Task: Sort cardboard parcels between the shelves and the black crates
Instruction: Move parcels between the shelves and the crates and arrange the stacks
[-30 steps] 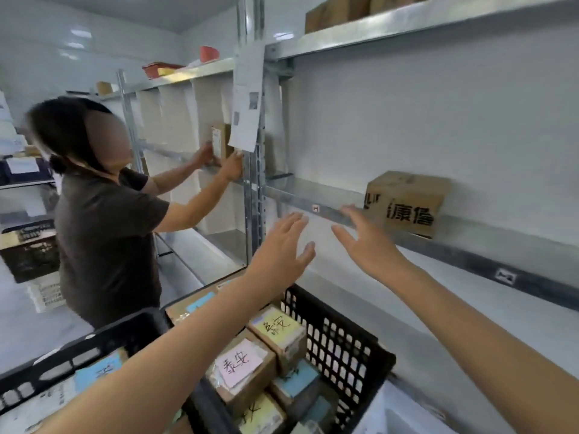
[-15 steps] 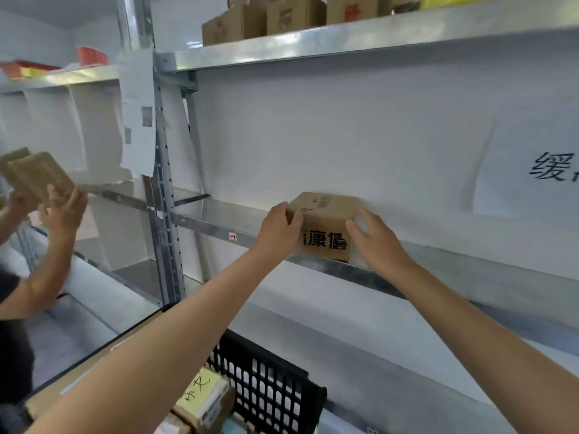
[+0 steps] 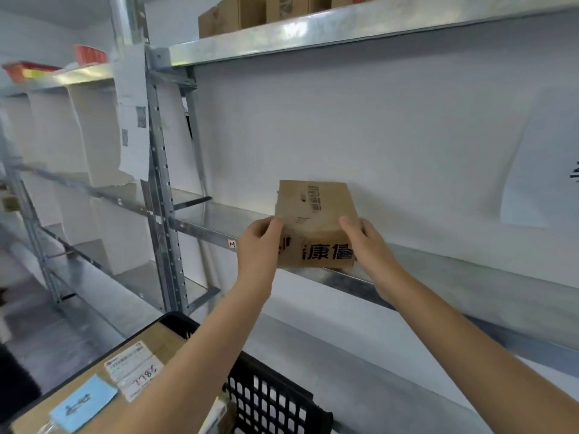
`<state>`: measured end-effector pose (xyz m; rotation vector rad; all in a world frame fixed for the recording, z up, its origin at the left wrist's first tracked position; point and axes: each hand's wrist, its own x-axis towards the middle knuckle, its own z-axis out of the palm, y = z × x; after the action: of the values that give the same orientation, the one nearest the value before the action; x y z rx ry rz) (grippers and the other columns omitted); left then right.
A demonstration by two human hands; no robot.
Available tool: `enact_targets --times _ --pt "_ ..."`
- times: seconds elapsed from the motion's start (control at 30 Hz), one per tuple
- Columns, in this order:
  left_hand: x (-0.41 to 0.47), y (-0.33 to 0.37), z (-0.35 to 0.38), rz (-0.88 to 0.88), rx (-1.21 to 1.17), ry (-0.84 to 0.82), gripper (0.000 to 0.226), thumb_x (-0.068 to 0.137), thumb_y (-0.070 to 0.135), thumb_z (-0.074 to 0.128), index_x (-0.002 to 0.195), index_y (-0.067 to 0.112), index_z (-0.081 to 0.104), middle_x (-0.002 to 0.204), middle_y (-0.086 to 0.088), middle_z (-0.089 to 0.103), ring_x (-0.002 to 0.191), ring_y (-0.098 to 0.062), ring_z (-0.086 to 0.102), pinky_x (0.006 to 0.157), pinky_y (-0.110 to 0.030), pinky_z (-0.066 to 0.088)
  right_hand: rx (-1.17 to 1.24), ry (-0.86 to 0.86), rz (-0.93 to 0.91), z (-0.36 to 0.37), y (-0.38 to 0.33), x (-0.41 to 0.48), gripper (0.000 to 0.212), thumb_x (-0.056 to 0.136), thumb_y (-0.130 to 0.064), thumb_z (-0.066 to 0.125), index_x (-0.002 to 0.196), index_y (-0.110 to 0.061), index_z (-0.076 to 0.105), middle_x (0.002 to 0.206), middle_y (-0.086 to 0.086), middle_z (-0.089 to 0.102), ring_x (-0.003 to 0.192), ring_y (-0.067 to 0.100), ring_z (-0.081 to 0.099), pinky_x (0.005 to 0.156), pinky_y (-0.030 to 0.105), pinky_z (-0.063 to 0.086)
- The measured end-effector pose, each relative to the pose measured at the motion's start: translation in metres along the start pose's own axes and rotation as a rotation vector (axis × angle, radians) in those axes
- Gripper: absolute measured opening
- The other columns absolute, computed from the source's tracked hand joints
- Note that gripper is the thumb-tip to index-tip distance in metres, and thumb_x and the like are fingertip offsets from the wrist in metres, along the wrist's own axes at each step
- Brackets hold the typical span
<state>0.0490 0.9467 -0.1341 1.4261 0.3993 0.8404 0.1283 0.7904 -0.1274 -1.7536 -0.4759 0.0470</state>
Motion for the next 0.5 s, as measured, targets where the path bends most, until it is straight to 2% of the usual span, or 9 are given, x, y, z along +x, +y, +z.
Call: enact_targets --times 0.1,0.2,0.27,0.33,0.37,0.43,0.5 --pt "-0.014 -0.007 -0.033 0.008 -0.094 0.061 0.015 0.093 0.034 0.063 0.102 0.026 0.072 0.094 0.007 0.072 0.093 -0.013 0.067 0.078 -0.029 0.054 0.054 -0.057 -0.116 0.017 0.000 -0.011 0.036 0.098 -0.052 0.045 0.129 -0.033 0.049 0.105 -0.022 0.062 0.084 -0.012 0.061 0.058 0.008 0.045" --pt "-0.020 -0.010 -0.057 0.020 -0.130 0.134 0.014 0.093 0.033 0.066 0.100 0.022 0.071 0.096 0.003 0.071 0.097 -0.018 0.066 0.086 -0.036 0.056 0.083 -0.127 -0.198 0.038 0.001 -0.020 0.027 0.100 -0.046 0.048 0.125 -0.035 0.047 0.111 -0.025 0.059 0.093 -0.018 0.057 0.062 0.003 0.046" --pt "-0.023 -0.011 -0.074 0.068 -0.143 0.161 0.014 0.092 0.034 0.068 0.095 0.020 0.069 0.090 0.006 0.072 0.090 -0.011 0.068 0.076 -0.028 0.057 0.104 -0.129 -0.221 0.052 0.001 -0.022 0.019 0.100 -0.042 0.049 0.118 -0.033 0.048 0.113 -0.025 0.057 0.100 -0.017 0.055 0.066 0.005 0.047" --pt "-0.027 -0.015 -0.093 0.115 -0.127 0.191 0.020 0.090 0.038 0.070 0.092 0.018 0.067 0.081 0.012 0.072 0.078 -0.002 0.067 0.062 -0.016 0.053 0.149 -0.145 -0.222 0.067 0.003 -0.023 0.013 0.100 -0.037 0.051 0.109 -0.028 0.048 0.109 -0.023 0.057 0.094 -0.020 0.054 0.065 0.004 0.046" --pt "-0.030 -0.018 -0.104 0.125 -0.112 0.213 0.023 0.089 0.040 0.071 0.090 0.017 0.065 0.079 0.013 0.072 0.076 -0.001 0.067 0.060 -0.016 0.053 0.161 -0.161 -0.221 0.075 0.005 -0.024 0.013 0.100 -0.036 0.053 0.107 -0.027 0.048 0.109 -0.021 0.058 0.092 -0.020 0.054 0.065 0.003 0.045" --pt "-0.038 -0.029 -0.127 0.093 -0.092 0.258 0.027 0.085 0.044 0.073 0.085 0.019 0.063 0.082 0.011 0.072 0.081 -0.006 0.068 0.070 -0.025 0.056 0.167 -0.209 -0.224 0.094 0.012 -0.028 0.014 0.098 -0.039 0.056 0.106 -0.029 0.051 0.109 -0.019 0.060 0.092 -0.019 0.055 0.067 0.002 0.045" --pt "-0.047 -0.043 -0.153 0.028 -0.086 0.325 0.030 0.079 0.050 0.075 0.088 0.023 0.066 0.090 0.007 0.072 0.090 -0.014 0.068 0.078 -0.034 0.056 0.174 -0.297 -0.226 0.114 0.024 -0.034 0.016 0.095 -0.042 0.059 0.108 -0.033 0.055 0.111 -0.018 0.063 0.094 -0.017 0.057 0.070 0.003 0.046"
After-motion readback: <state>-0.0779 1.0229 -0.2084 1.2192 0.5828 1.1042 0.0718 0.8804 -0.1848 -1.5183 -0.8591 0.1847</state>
